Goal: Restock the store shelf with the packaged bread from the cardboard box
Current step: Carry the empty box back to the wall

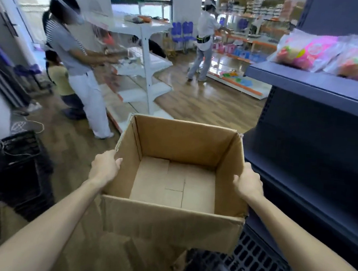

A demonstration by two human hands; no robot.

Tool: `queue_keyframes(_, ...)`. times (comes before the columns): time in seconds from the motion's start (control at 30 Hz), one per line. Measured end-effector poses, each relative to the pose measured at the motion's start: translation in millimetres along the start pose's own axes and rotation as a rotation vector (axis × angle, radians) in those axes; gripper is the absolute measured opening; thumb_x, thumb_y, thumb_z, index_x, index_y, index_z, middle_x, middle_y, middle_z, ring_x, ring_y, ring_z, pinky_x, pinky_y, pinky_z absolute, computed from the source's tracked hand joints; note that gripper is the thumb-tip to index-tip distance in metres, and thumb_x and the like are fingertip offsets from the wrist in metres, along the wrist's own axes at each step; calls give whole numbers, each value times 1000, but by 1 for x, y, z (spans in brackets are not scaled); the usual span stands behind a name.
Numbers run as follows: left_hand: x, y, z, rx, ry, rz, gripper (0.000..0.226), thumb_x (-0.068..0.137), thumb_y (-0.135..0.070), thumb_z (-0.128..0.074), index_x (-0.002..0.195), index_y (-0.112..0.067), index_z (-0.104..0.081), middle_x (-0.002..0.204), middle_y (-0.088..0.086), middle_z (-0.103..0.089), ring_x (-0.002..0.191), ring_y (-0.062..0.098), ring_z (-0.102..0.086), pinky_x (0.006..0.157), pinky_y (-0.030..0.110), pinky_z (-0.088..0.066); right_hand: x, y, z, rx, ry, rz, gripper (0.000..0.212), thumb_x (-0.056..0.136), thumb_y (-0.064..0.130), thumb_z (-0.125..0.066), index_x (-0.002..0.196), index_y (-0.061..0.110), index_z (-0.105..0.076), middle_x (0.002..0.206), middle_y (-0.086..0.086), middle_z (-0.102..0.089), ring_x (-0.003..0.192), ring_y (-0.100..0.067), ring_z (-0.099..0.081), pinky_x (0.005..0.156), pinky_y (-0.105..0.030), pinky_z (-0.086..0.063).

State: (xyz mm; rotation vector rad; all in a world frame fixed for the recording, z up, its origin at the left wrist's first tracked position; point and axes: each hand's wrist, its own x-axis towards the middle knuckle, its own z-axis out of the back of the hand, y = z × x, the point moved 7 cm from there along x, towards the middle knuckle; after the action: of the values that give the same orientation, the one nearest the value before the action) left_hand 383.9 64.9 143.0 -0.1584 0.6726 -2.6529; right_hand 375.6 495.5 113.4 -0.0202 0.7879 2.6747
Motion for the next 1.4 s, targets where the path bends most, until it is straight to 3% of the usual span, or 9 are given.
queue_keyframes(0.23, 32, 74, 83, -61, -139, 78, 34, 100, -26, -55, 127, -6, -59, 120, 23, -63, 112, 43, -56, 89, 41, -44, 4, 134, -28, -5, -25, 205, 21, 99, 24, -51, 116, 16, -41, 106, -15, -62, 96, -37, -61, 73, -39, -45)
queue_keyframes(0.33, 51, 107, 111, -63, -184, 105, 35, 99, -27, -55, 127, -6, -58, 120, 24, -62, 113, 45, -55, 92, 43, -45, 3, 181, -43, 29, -36, 248, 21, 99, 25, -53, 114, 18, -41, 105, -15, -63, 91, -35, -63, 78, -48, -56)
queue_keyframes(0.5, 68, 170, 141, -89, -222, 168, 34, 99, -27, -56, 126, -6, -59, 120, 25, -61, 111, 46, -56, 90, 43, -46, -3, 250, -78, 3, 7, 301, 20, 99, 23, -52, 114, 15, -42, 112, -20, -62, 102, -42, -60, 80, -44, -47)
queue_keyframes(0.9, 96, 278, 178, -119, -295, 313, 30, 99, -26, -55, 121, -8, -61, 116, 20, -64, 107, 41, -58, 85, 40, -46, 2, 380, -166, -61, 160, 451, 30, 97, 23, -54, 123, 10, -44, 120, -27, -59, 111, -48, -56, 91, -47, -46)
queue_keyframes(1.0, 113, 288, 182, -84, -314, 344, 25, 100, -25, -54, 116, -7, -62, 112, 18, -65, 103, 38, -59, 76, 34, -40, 16, 406, -185, -59, 196, 487, 37, 98, 21, -54, 132, 12, -44, 123, -27, -59, 113, -47, -56, 92, -45, -46)
queue_keyframes(1.4, 261, 247, 163, -65, -333, 389, 22, 100, -25, -54, 113, -10, -63, 111, 17, -66, 104, 37, -60, 84, 37, -44, 172, 494, -227, -8, 246, 551, 28, 98, 17, -57, 122, 8, -46, 118, -24, -60, 109, -41, -58, 77, -38, -39)
